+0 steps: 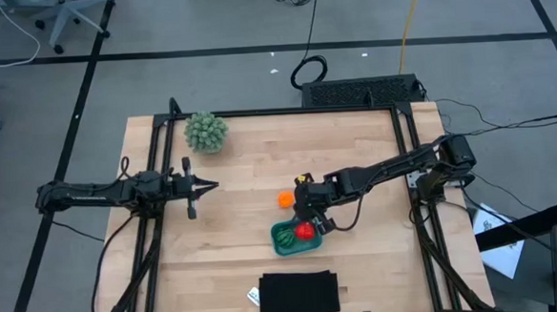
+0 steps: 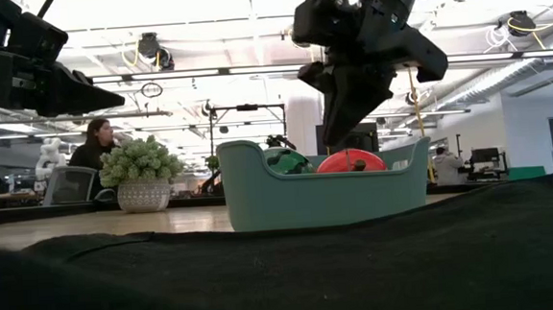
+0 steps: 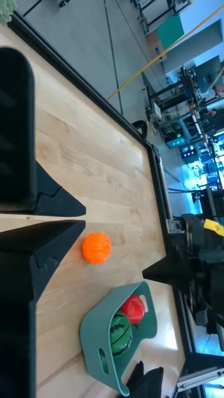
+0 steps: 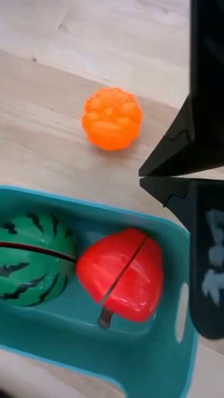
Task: Pick and placing Produce into tupperware
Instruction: Adjust the blue bin
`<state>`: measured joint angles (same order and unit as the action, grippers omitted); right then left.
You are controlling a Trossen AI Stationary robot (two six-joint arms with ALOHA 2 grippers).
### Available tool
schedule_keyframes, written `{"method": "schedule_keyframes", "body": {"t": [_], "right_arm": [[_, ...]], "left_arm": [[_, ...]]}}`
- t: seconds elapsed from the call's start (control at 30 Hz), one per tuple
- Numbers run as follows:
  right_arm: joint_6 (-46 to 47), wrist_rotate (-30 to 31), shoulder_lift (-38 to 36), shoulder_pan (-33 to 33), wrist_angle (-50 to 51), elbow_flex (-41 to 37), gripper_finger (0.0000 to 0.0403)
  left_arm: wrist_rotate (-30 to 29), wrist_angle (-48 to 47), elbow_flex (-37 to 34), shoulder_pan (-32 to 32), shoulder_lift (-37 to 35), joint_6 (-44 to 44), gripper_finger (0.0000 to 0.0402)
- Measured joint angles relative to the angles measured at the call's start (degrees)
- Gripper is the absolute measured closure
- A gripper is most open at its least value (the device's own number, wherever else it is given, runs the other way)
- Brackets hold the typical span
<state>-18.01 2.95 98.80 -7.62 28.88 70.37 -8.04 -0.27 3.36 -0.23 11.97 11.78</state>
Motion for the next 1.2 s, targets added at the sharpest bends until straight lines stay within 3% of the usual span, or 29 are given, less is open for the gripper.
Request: {"method": "schedule_keyframes", "body": {"t": [0.37, 0.77, 1.2], "right_arm": [[2.45, -4.84, 0.00, 0.44, 2.48, 0.00, 0.0403], [4.51, -2.42, 0.92, 0.31, 1.37, 0.02, 0.0403], [6.37, -4.48, 1.57, -0.02, 2.91, 0.02, 0.0403]], "left_arm": [[0.00, 0.02, 0.01, -0.01, 0.01, 0.01, 0.0376], [0.00, 0.02, 0.01, -0.01, 0.01, -0.01, 0.0376], [0.01, 0.02, 0.00, -0.02, 0.00, -0.01, 0.0376]]}}
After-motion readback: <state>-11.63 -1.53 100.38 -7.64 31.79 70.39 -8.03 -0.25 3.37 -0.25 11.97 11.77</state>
